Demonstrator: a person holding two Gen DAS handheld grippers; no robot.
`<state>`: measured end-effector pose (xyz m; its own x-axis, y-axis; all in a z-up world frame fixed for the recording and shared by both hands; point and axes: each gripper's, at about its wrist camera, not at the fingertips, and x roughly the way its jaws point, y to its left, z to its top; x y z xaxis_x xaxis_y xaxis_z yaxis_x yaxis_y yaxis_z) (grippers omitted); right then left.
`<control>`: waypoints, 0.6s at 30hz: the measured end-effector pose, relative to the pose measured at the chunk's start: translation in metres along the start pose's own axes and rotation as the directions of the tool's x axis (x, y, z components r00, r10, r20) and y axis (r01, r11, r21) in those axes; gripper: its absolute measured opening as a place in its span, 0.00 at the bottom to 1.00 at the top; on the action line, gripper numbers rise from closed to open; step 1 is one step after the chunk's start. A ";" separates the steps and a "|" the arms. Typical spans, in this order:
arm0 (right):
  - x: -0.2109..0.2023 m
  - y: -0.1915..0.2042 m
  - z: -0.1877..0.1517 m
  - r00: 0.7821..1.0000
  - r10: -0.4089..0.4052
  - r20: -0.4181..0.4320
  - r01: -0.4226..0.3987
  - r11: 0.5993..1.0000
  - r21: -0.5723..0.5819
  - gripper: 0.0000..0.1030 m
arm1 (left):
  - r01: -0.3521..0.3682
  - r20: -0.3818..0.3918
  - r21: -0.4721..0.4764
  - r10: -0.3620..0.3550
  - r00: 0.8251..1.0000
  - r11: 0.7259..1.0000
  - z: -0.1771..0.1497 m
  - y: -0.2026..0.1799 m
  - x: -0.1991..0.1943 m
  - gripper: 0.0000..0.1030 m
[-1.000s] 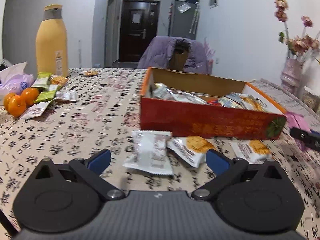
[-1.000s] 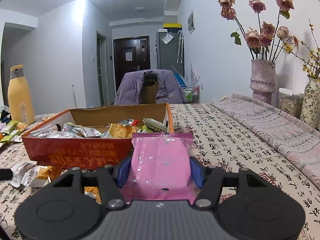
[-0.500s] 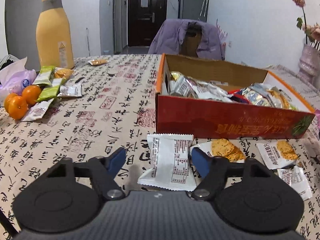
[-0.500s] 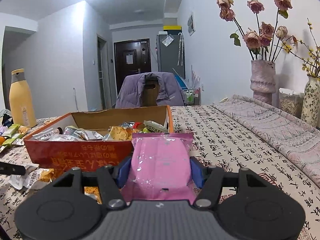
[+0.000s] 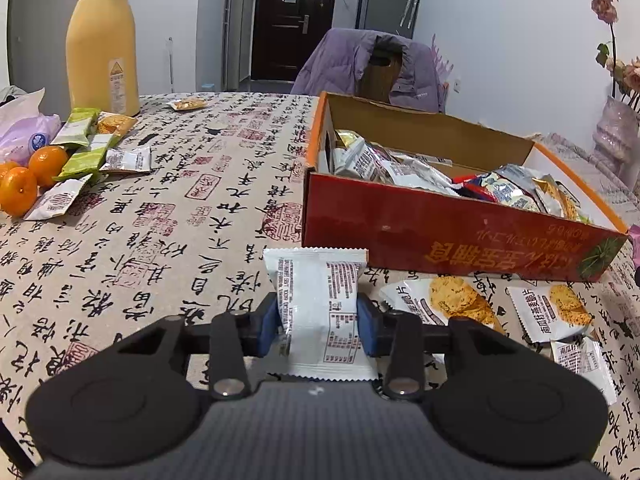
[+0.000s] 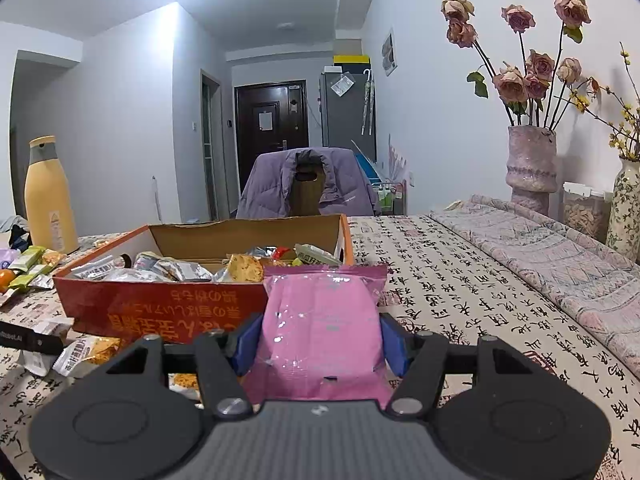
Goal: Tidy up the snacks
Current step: 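Grasp a white cracker packet with the left tool while the right tool holds the pink packet, then carry the white and pink packets into the orange box and open both tools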
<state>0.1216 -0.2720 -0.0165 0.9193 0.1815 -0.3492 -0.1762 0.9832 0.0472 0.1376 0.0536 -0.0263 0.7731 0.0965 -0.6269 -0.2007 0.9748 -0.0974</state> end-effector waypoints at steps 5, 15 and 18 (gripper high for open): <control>-0.001 0.000 0.000 1.000 0.003 0.007 -0.003 1.000 -0.002 0.59 | -0.006 0.045 -0.006 0.006 0.999 1.000 -0.001 0.001 -0.013 0.39; -0.004 0.000 0.000 1.000 -0.002 0.026 0.002 1.000 -0.005 0.59 | 0.030 0.160 0.003 -0.030 0.987 1.000 0.006 -0.006 -0.048 0.39; -0.007 0.003 0.004 0.999 0.002 0.038 -0.002 1.000 -0.020 0.59 | 0.044 0.190 0.015 -0.046 0.981 0.999 0.012 -0.009 -0.057 0.39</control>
<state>0.1158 -0.2705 -0.0103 0.9317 0.1843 -0.3129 -0.1846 0.9824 0.0291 0.1022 0.0421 0.0192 0.8819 0.0879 -0.4631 -0.1575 0.9810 -0.1136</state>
